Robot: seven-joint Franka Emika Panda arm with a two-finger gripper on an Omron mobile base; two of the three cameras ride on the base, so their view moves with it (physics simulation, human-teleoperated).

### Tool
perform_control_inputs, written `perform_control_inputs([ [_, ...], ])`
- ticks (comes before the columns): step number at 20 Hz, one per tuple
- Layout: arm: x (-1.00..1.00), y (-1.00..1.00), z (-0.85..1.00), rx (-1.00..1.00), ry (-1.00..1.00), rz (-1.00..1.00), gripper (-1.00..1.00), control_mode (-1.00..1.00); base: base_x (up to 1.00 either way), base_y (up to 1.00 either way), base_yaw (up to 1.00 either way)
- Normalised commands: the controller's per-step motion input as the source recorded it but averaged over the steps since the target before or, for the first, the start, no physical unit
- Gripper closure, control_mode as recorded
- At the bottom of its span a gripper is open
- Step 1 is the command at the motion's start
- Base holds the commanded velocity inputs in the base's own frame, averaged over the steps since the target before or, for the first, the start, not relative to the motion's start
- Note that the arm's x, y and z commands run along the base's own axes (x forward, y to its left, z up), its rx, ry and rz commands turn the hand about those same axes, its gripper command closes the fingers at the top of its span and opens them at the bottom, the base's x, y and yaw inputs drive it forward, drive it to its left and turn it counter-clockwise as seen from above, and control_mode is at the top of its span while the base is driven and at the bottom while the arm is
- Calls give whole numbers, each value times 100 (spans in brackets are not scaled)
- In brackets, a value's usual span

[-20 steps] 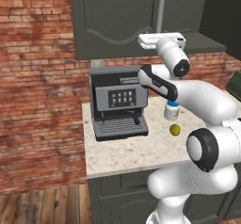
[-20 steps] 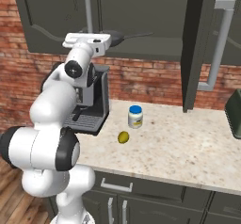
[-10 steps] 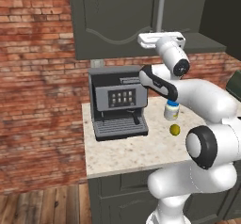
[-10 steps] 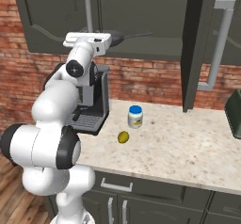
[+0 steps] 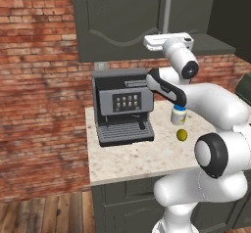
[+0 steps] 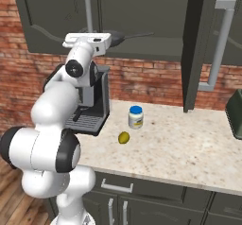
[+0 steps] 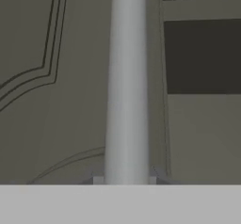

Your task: Pick the pan from the cabinet and place it on the stove. Then turn on the stove burner for the pan.

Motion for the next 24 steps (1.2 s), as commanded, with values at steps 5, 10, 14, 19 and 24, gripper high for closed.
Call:
perform_control_inputs([
  [5,-11,0,0,0,3,0,100,-100,0,0,0],
  [10,-78,1,9,3,0,0,100,-100,0,0,0],
  [14,-100,10,20,5,0,0,100,-100,0,0,0],
  [19,-100,24,23,6,3,0,100,-100,0,0,0],
  [24,-94,31,9,2,1,2,100,-100,0,0,0],
])
